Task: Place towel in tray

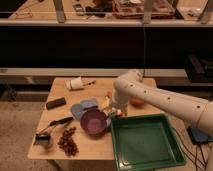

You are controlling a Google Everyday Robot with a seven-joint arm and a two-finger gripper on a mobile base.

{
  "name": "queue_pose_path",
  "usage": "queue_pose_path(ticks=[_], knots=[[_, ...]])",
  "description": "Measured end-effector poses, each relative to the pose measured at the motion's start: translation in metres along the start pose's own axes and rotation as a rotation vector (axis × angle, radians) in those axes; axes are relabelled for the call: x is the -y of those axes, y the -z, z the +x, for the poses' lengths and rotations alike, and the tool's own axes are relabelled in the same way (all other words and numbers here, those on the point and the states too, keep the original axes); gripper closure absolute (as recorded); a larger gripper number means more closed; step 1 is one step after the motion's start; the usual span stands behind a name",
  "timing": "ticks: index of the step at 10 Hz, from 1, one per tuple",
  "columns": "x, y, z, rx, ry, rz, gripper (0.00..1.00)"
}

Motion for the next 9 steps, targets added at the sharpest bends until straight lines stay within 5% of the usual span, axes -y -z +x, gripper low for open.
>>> queue_pose_path(ticks=[3,9], knots=[[-0.005,-0.014,0.01,0.012,-0.037,-0.01,0.28],[0.001,-0.027,0.003,0.118,-0.046,0.012,0.88]])
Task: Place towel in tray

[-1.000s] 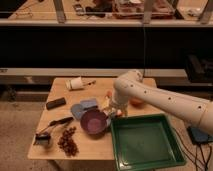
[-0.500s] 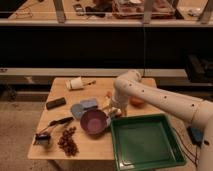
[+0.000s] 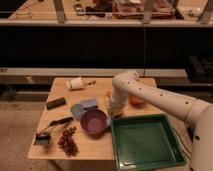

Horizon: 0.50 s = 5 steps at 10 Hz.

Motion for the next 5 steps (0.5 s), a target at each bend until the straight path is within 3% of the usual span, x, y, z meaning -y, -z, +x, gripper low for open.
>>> queue_pose_path(ticks=[2,5], knots=[[-0.003,0.017,-0.002,0.016,-0.011,0.062,1.0],[0.013,0.072,-0.006,-0.013,0.018,0.152,1.0]])
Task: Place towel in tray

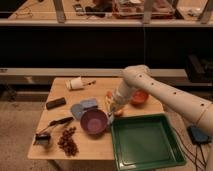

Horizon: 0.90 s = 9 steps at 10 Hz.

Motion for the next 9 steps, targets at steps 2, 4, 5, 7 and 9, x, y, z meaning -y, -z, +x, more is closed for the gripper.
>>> queue_pose_path(ticks=[2,4,5,7,9], knots=[[0.019,0.04,-0.004,-0.037,0.019,0.029,1.0],[0.024,0.086,-0.012,-0.087,0.019,0.031,1.0],[0.022,0.097,-0.015,-0.087,0.014,0.03,1.0],[0.009,0.113,-0.027,-0.079,0.007,0.032,1.0],[-0.017,0.112,-0.041,-0.068,-0.007,0.025,1.0]])
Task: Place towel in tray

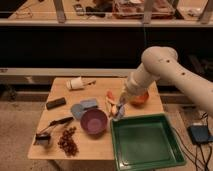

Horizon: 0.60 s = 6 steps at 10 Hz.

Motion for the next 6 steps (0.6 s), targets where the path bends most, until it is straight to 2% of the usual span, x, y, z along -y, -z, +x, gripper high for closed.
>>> queue_pose_path(ticks=[3,4,5,6], knots=[[-0.08,-0.021,-0.026,0.015,-0.048,-0.06,1.0],[-0.118,-0.044,-0.045,0.03,-0.055,-0.118,0.98],[-0.142,-0.056,-0.062,0.043,-0.061,-0.172,0.92],[-0.156,-0.062,-0.073,0.05,-0.063,-0.208,0.86]])
